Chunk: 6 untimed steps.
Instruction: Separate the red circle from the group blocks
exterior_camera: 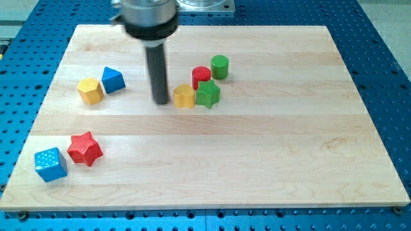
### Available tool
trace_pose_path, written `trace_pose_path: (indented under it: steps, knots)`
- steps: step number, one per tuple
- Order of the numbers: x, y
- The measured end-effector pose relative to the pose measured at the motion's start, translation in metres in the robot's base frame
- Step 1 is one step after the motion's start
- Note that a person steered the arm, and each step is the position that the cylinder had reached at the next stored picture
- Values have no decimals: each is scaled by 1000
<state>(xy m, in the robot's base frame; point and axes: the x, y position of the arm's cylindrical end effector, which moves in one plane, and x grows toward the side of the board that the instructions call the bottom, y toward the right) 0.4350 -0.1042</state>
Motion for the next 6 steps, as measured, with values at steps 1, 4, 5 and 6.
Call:
trace_pose_path:
  steps: [1, 4, 5, 6]
  knots:
    - [30, 50]
    - [-105, 102]
    - [-106, 120]
    - [-156, 133]
